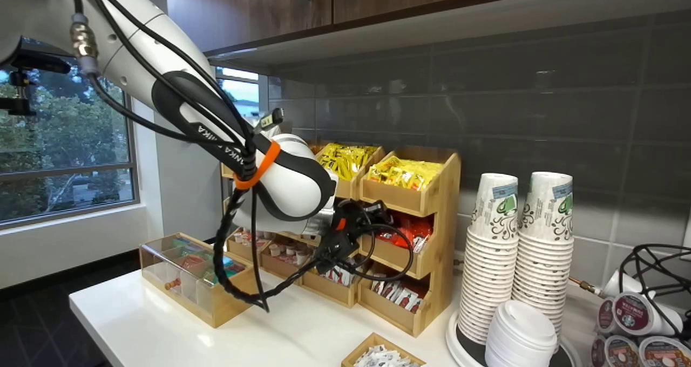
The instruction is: Put the orange sacket in the tray
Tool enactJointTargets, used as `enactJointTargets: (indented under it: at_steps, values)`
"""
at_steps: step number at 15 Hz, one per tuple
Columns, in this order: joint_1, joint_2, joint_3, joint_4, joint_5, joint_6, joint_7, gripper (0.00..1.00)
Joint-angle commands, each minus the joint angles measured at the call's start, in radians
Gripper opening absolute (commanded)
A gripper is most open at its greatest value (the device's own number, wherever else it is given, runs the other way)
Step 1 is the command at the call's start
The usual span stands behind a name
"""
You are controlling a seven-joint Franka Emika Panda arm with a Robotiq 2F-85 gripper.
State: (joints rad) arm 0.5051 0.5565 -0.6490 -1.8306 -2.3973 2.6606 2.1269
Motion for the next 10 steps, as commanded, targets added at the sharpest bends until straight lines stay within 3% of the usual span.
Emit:
enactJointTargets:
  at_steps: [1, 2, 7, 8, 9, 10]
  values:
    - [-0.003, 0.013, 0.002, 0.009, 0.068, -0.034, 0.016, 0.00]
    - [-0.003, 0.011, 0.002, 0.008, 0.079, -0.035, 0.016, 0.00]
    - [-0.001, 0.017, 0.001, 0.005, 0.134, -0.047, 0.007, 0.37]
    - [-0.165, -0.053, 0.200, -0.015, 0.138, -0.123, -0.093, 0.44]
    - [-0.193, -0.054, 0.235, -0.014, 0.140, -0.141, -0.097, 0.51]
    - [-0.255, -0.059, 0.312, -0.014, 0.140, -0.182, -0.111, 0.59]
